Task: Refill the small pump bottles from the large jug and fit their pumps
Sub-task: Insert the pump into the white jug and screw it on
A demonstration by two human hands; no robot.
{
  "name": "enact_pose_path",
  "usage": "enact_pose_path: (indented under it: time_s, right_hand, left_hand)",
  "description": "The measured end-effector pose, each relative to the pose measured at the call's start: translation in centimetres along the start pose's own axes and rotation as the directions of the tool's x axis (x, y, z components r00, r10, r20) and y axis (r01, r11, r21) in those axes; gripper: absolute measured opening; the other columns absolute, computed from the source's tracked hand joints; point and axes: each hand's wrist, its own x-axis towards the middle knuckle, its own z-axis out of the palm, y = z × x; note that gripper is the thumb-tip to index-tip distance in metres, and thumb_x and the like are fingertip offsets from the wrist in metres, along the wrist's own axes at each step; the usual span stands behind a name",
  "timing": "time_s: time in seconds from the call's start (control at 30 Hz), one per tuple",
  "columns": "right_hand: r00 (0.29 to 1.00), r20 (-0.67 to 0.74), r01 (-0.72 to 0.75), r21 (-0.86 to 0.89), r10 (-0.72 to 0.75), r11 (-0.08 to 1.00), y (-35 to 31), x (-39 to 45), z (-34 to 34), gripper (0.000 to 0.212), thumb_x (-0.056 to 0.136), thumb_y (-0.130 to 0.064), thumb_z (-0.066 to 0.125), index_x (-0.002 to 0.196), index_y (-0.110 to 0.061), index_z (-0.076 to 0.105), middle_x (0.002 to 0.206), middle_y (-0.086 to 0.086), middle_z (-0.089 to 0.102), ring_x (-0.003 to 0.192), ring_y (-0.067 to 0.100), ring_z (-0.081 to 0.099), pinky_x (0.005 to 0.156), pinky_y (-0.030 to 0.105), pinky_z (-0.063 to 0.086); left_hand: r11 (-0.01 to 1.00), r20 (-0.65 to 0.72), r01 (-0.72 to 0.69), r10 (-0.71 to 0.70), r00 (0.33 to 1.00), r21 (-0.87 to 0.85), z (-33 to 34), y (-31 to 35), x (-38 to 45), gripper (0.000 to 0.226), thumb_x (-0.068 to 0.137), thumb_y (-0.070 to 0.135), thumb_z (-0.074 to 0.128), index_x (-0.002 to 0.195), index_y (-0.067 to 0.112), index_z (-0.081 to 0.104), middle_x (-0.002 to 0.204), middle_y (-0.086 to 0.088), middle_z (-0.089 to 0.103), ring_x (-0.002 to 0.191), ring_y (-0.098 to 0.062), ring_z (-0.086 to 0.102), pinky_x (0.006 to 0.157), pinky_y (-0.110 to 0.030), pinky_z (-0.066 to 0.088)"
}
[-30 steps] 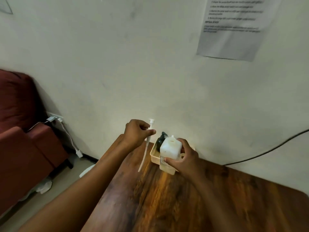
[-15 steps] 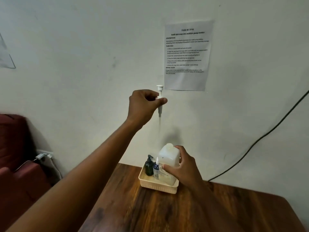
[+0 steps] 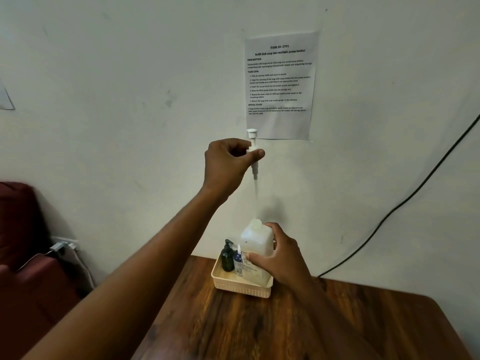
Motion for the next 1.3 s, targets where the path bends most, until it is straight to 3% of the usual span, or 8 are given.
enact_pose_path:
  time_s: [0.17, 0.37, 0.57, 0.87, 1.0, 1.1, 1.17, 1.3]
  right_hand:
    - [1.000, -0.014, 0.025, 0.003, -0.025, 1.000, -0.8, 0.6, -0.7, 0.086, 0.060, -0.073, 0.075, 0.130, -0.045, 0.035, 0.120, -0.017, 0.055, 0.101, 0.010, 0.061, 0.074, 0.008, 0.046]
    - [0.998, -0.062, 0.030, 0.016, -0.029, 0.999, -1.9, 1.6, -2.1, 0.078, 0.063, -0.069, 0.076, 0.126, -0.046, 0.036, 0.117, -0.019, 0.056, 0.098, 0.007, 0.061, 0.073, 0.014, 0.048]
    - [0.992, -0.106, 0.071, 0.033, -0.067, 0.997, -2.9, 1.7, -2.8, 0.080, 0.059, -0.075, 0.073, 0.125, -0.044, 0.041, 0.116, -0.014, 0.062, 0.098, 0.007, 0.063, 0.078, 0.033, 0.060]
    - [0.984, -0.141, 0.121, 0.053, -0.112, 0.991, -3.8, 1.6, -3.2, 0.078, 0.058, -0.080, 0.069, 0.124, -0.045, 0.045, 0.111, -0.018, 0.063, 0.092, 0.003, 0.064, 0.072, 0.022, 0.057]
    - [0.986, -0.130, 0.116, 0.058, -0.108, 0.992, -3.9, 1.7, -3.3, 0.079, 0.057, -0.079, 0.070, 0.125, -0.046, 0.044, 0.112, -0.017, 0.063, 0.094, 0.006, 0.064, 0.074, 0.024, 0.058]
    - [0.986, -0.138, 0.107, 0.064, -0.097, 0.992, -4.2, 1.9, -3.6, 0.081, 0.058, -0.079, 0.070, 0.128, -0.047, 0.042, 0.112, -0.019, 0.060, 0.093, 0.005, 0.063, 0.071, 0.020, 0.056]
    - [0.984, -0.143, 0.117, 0.050, -0.109, 0.992, -4.6, 2.0, -3.8, 0.082, 0.060, -0.078, 0.071, 0.130, -0.048, 0.041, 0.111, -0.022, 0.058, 0.092, 0.003, 0.062, 0.070, 0.018, 0.054]
    - [0.982, -0.145, 0.130, 0.036, -0.124, 0.991, -5.0, 2.0, -4.1, 0.078, 0.061, -0.075, 0.074, 0.127, -0.046, 0.043, 0.112, -0.022, 0.061, 0.093, 0.002, 0.062, 0.075, 0.024, 0.058]
  left_hand:
    - [1.000, 0.035, -0.015, 0.015, 0.999, 0.022, 0.4, -1.1, -1.7, 0.020, 0.079, 0.026, 0.092, 0.091, 0.012, 0.083, 0.083, 0.000, 0.081, 0.077, -0.013, 0.076, 0.074, -0.026, 0.061]
    - [0.998, 0.110, 0.016, -0.022, 0.994, 0.059, 0.8, -3.4, -4.5, 0.016, 0.082, 0.023, 0.089, 0.095, 0.014, 0.084, 0.090, 0.006, 0.081, 0.084, -0.011, 0.076, 0.083, -0.032, 0.064]
    - [0.995, 0.121, 0.074, -0.081, 0.989, 0.064, 1.0, -4.3, -5.8, 0.021, 0.082, 0.024, 0.089, 0.099, 0.013, 0.084, 0.095, 0.002, 0.080, 0.088, -0.012, 0.076, 0.085, -0.038, 0.065]
    - [0.996, 0.111, 0.079, -0.084, 0.990, 0.051, 0.7, -5.0, -6.7, 0.024, 0.083, 0.024, 0.089, 0.105, 0.016, 0.084, 0.097, 0.005, 0.081, 0.090, -0.012, 0.077, 0.087, -0.043, 0.065]
    - [0.994, 0.171, 0.097, -0.105, 0.980, 0.059, 0.3, -5.0, -6.3, 0.019, 0.089, 0.019, 0.083, 0.107, 0.017, 0.083, 0.104, 0.007, 0.081, 0.098, -0.012, 0.075, 0.093, -0.046, 0.062]
    - [0.992, 0.233, 0.109, -0.121, 0.965, 0.062, 0.0, -4.2, -5.8, 0.031, 0.087, 0.026, 0.085, 0.117, 0.018, 0.079, 0.113, 0.007, 0.078, 0.105, -0.012, 0.073, 0.099, -0.045, 0.060]
    - [0.995, 0.190, 0.083, -0.093, 0.977, 0.060, 0.1, -3.6, -5.6, 0.043, 0.079, 0.030, 0.091, 0.118, 0.020, 0.076, 0.104, 0.004, 0.076, 0.099, -0.015, 0.071, 0.092, -0.040, 0.062]
    - [0.996, 0.165, 0.084, -0.089, 0.982, 0.042, 0.4, -2.9, -5.3, 0.052, 0.076, 0.018, 0.093, 0.123, 0.018, 0.071, 0.096, -0.007, 0.076, 0.094, -0.029, 0.072, 0.089, -0.047, 0.061]
